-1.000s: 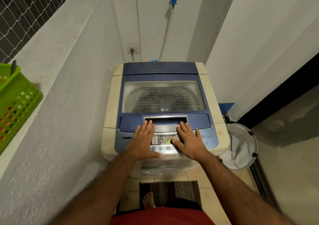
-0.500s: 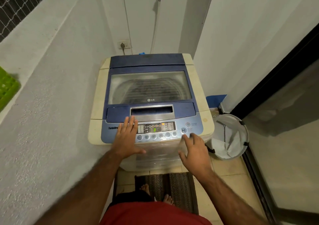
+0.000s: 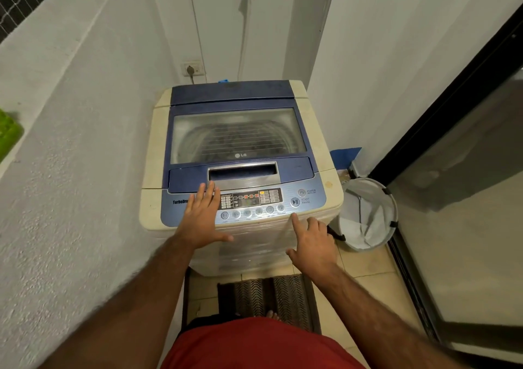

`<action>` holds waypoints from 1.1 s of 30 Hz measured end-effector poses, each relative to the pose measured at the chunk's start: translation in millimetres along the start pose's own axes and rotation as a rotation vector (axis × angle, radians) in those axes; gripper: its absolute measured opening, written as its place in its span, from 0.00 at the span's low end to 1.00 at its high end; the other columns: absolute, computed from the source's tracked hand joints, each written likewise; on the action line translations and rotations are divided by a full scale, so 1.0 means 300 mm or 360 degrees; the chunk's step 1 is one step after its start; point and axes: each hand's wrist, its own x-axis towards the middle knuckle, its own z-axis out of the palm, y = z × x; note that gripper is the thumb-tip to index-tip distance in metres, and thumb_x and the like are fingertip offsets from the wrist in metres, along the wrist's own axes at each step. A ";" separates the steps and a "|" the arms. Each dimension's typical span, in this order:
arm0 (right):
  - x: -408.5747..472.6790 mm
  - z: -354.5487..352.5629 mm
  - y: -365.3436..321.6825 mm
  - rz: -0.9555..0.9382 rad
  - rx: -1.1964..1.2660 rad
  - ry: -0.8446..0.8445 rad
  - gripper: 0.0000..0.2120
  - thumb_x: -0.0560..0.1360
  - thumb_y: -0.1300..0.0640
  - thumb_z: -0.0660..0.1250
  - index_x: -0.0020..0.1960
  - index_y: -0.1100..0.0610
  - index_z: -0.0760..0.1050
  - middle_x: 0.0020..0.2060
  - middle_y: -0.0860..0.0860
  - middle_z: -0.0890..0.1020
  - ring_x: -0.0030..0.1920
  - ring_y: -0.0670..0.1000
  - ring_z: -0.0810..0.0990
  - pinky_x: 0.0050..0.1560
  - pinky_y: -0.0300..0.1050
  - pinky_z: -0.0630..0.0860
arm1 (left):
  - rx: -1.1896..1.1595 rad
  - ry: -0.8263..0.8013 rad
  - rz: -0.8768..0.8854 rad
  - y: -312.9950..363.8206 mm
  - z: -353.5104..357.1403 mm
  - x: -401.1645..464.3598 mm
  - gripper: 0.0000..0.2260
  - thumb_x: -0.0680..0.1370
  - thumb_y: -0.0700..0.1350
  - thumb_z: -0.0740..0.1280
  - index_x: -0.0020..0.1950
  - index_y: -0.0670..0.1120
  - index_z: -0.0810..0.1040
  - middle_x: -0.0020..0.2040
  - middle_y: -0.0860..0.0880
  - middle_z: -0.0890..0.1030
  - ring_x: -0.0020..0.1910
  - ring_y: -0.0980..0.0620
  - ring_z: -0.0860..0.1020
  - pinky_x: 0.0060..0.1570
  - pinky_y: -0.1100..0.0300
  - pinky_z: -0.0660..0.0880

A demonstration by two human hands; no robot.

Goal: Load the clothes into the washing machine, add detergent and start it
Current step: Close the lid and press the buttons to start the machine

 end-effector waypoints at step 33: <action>0.068 -0.063 -0.133 0.0085 -0.0106 -0.0313 0.45 0.75 0.62 0.61 0.79 0.48 0.35 0.37 0.51 0.76 0.37 0.53 0.77 0.35 0.46 0.73 | 0.0104 0.0037 0.0030 -0.015 0.028 0.005 0.63 0.60 0.72 0.71 0.77 0.44 0.36 0.78 0.44 0.34 0.74 0.44 0.31 0.72 0.45 0.36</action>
